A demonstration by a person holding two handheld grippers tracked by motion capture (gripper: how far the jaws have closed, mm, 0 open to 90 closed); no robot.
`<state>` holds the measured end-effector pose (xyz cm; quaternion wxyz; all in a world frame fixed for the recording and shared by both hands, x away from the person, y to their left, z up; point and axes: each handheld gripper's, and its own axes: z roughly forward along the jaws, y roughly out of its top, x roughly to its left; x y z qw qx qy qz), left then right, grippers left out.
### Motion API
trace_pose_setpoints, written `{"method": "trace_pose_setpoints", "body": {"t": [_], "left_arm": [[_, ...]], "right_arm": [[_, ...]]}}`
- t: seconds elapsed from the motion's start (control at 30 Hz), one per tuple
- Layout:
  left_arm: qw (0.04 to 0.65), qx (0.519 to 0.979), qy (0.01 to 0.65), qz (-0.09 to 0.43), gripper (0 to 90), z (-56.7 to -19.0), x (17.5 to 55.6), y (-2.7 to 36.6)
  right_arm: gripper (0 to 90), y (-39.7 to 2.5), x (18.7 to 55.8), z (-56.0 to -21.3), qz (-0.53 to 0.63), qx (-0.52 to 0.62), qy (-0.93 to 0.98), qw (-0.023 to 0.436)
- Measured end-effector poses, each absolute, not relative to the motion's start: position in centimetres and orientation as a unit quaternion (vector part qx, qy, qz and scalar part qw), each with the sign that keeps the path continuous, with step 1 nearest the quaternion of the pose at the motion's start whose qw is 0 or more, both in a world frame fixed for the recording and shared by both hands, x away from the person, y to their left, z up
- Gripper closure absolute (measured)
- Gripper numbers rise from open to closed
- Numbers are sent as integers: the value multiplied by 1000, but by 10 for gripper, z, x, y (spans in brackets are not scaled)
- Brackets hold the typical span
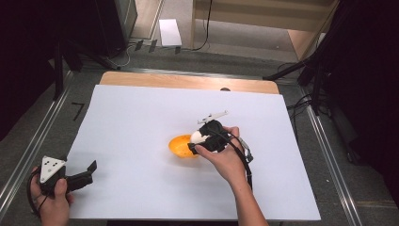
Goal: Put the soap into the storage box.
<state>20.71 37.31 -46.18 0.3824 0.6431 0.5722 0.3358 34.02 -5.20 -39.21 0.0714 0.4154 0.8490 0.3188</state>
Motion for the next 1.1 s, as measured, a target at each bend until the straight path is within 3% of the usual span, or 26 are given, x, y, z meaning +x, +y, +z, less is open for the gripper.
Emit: {"method": "trace_pose_setpoints", "body": {"t": [1.1], "left_arm": [[383, 645, 570, 336, 0, -462, 207, 373]], "right_arm": [[251, -18, 348, -416, 296, 442, 846, 46]]}}
